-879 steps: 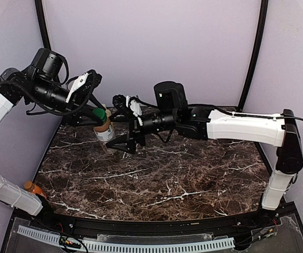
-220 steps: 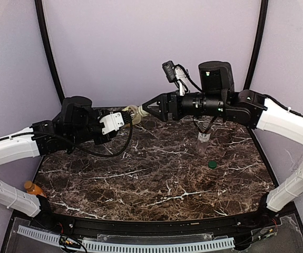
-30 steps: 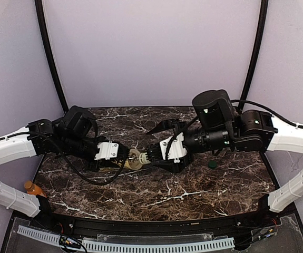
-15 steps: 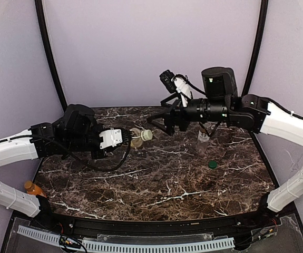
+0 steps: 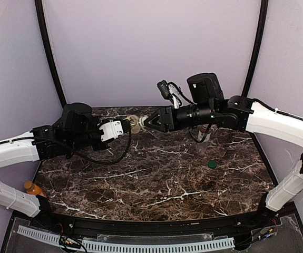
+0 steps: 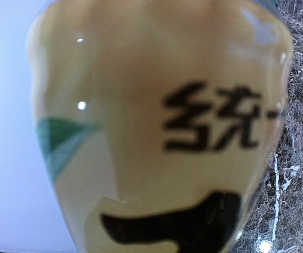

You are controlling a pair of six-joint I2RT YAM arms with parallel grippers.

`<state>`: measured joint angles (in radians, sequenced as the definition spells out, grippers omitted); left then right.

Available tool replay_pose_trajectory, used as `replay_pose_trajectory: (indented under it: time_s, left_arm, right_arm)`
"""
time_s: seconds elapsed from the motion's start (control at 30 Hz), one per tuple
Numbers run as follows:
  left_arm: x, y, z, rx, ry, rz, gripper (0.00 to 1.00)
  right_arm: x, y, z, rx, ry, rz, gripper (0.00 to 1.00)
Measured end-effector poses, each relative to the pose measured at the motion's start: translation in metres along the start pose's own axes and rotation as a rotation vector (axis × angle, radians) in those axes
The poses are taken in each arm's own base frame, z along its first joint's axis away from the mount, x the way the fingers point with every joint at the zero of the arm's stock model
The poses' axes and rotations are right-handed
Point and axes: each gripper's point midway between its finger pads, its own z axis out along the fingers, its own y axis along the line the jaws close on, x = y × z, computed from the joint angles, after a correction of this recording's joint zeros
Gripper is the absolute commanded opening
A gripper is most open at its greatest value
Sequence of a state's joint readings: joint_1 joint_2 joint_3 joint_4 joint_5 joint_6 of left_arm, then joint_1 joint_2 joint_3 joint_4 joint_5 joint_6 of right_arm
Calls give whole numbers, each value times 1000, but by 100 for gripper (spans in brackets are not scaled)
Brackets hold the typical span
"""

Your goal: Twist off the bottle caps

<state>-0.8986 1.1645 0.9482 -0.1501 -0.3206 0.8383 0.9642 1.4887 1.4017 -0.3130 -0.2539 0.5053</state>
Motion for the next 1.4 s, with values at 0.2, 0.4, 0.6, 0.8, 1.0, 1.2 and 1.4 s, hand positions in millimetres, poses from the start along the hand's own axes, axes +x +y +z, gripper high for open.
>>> replay_pose_trajectory:
  time_s: [0.2,0.4,0.6,0.8,1.0,1.2,1.4]
  left_arm:
    - [0,1,0,-5,0,10,1]
    - [1,1,0,-8,7,15,1]
    - [2,2,0,-11,5,12,1]
    - [-1,-15,-4,78,-27,21,1]
    - [2,-62,-19,314,-68,73,1]
    - [20,-99,-33,493,-38,127,1]
    - [29,-109,-33,519,-16,121,1]
  right_arm:
    - [0,4,3,-26,10,22,40]
    - [0,6,10,-44,20,30,11]
    - [0,9,11,-55,21,2,0]
    - [14,16,5,-60,43,-271,0]
    - [69,50,-19,-116,101,-811,0]
    - [87,76,-43,-164,62,-1246,0]
    - [74,35,-35,67,128,-1270,0]
